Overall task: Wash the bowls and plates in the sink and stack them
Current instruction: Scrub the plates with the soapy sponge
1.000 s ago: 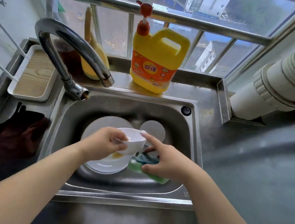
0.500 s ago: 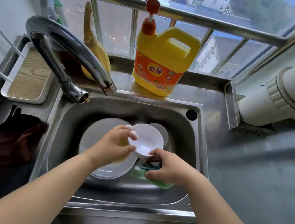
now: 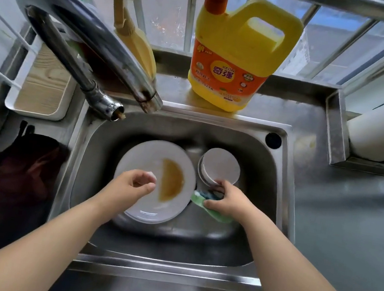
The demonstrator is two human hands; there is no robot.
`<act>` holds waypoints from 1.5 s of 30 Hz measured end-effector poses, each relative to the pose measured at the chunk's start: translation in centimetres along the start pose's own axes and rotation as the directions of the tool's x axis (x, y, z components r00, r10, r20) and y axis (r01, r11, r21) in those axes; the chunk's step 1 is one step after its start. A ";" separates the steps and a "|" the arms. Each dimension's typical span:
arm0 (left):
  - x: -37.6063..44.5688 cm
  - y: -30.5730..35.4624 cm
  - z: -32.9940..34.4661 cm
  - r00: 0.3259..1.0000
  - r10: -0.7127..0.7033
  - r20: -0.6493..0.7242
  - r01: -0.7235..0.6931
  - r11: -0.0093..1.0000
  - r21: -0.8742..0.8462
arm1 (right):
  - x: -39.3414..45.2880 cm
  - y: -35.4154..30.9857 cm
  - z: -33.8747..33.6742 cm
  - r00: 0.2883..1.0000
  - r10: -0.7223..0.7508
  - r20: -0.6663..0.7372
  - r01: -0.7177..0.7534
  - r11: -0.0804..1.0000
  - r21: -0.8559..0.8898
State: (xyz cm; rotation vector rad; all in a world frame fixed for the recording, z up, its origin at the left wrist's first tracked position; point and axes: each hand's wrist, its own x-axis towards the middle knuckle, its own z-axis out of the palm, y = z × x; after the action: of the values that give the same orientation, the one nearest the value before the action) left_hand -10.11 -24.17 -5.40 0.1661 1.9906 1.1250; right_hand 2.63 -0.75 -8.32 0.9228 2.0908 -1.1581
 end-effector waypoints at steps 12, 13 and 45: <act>0.9 -2.3 -0.7 0.982 -0.176 -0.061 0.174 0.984 -0.047 | -0.5 0.4 0.3 1.000 -0.025 -0.018 0.025 0.999 -0.033; 0.9 -2.5 -0.8 0.978 -0.194 -0.076 0.192 0.981 -0.035 | -0.9 0.0 0.5 0.998 -0.040 -0.045 0.038 0.999 -0.036; 7.6 -6.9 -0.3 0.757 -0.565 -0.327 0.476 0.821 -0.317 | -2.5 -1.1 5.5 0.993 -0.036 -0.116 0.051 0.989 0.135</act>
State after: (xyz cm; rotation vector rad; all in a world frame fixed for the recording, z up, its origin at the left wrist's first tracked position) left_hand -13.45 -24.88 -15.04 -0.7694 2.0525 1.0361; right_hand 4.07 -6.75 -8.43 1.0332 2.1517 -1.3149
